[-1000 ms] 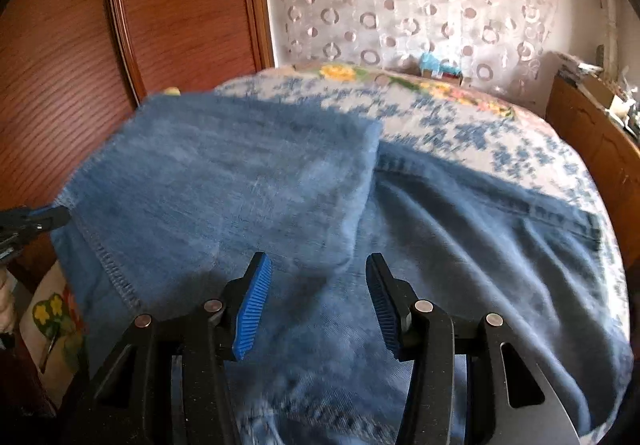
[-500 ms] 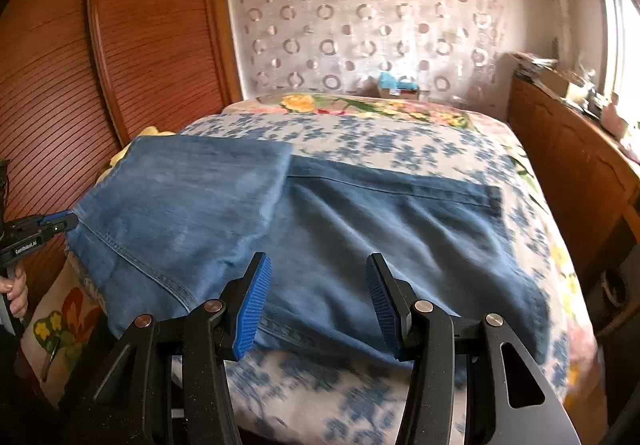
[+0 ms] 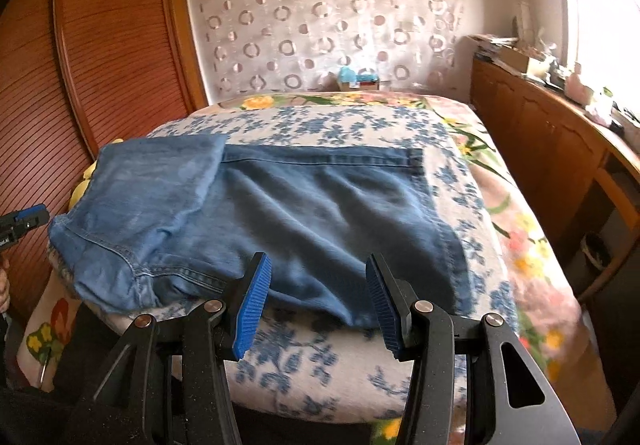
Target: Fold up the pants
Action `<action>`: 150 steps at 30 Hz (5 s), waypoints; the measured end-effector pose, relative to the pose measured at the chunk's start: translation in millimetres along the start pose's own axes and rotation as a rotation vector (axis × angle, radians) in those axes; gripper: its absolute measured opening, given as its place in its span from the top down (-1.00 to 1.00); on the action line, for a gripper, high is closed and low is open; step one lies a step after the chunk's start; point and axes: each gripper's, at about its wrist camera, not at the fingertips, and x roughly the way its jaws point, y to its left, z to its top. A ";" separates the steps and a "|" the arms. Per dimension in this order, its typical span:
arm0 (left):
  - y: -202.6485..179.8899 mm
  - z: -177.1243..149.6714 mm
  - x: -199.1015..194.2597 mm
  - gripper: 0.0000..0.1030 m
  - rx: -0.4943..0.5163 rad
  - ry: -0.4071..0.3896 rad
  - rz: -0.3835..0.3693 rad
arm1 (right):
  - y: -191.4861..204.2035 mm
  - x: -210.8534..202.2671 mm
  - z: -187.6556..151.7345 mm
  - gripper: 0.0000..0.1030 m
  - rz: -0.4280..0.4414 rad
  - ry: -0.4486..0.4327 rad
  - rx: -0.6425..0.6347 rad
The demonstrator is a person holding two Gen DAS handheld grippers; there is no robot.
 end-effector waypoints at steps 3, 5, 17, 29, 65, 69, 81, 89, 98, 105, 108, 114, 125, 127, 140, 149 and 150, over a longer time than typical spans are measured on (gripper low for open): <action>-20.7 4.5 7.8 0.08 0.034 0.004 -0.036 | -9.0 -7.4 -3.1 0.00 -0.012 -0.002 0.007; -33.5 8.4 14.0 0.08 0.054 0.006 -0.057 | -15.1 -10.5 -3.8 0.00 -0.020 -0.003 0.010; -88.9 21.9 43.5 0.07 0.137 0.041 -0.154 | -48.8 -13.6 -10.7 0.00 -0.071 0.008 0.053; -117.3 27.5 55.7 -0.30 0.166 0.058 -0.206 | -78.9 -5.7 -15.2 0.00 -0.095 0.030 0.081; -113.5 28.2 50.8 -0.64 0.097 0.026 -0.209 | -87.6 34.3 -15.3 0.64 -0.091 0.086 0.026; -107.2 28.7 44.1 -0.64 0.089 0.014 -0.203 | -84.9 25.0 -9.5 0.67 -0.073 0.066 0.018; -81.5 32.2 20.4 -0.64 0.039 -0.039 -0.187 | -35.3 -36.0 56.9 0.68 -0.006 -0.103 -0.093; -65.1 32.0 1.6 -0.64 0.021 -0.074 -0.168 | 20.7 -52.8 94.1 0.69 0.097 -0.168 -0.214; -33.6 19.0 -14.2 -0.64 -0.026 -0.084 -0.129 | 99.1 -38.0 125.1 0.69 0.274 -0.186 -0.354; -18.4 7.6 -14.3 -0.64 -0.057 -0.065 -0.118 | 138.4 -0.1 128.9 0.68 0.385 -0.083 -0.377; -15.2 5.9 -13.4 -0.64 -0.061 -0.064 -0.116 | 136.3 13.9 127.8 0.54 0.384 -0.041 -0.373; -13.1 4.2 -8.0 -0.64 -0.072 -0.057 -0.117 | 147.3 16.0 147.8 0.15 0.356 -0.032 -0.387; -0.8 9.2 5.5 -0.64 -0.093 -0.036 -0.131 | 128.8 40.5 116.0 0.09 0.232 0.007 -0.316; 2.1 12.3 7.9 -0.64 -0.100 -0.039 -0.128 | 124.5 46.0 107.0 0.09 0.221 0.032 -0.285; 10.8 28.0 31.5 -0.23 -0.105 -0.065 -0.083 | 126.3 52.3 74.7 0.08 0.274 0.141 -0.160; 20.6 33.7 57.1 -0.07 -0.098 -0.009 -0.069 | 136.2 68.5 64.1 0.08 0.299 0.201 -0.108; 19.4 34.1 59.9 0.07 -0.095 -0.001 -0.072 | 136.0 71.6 63.4 0.08 0.304 0.204 -0.103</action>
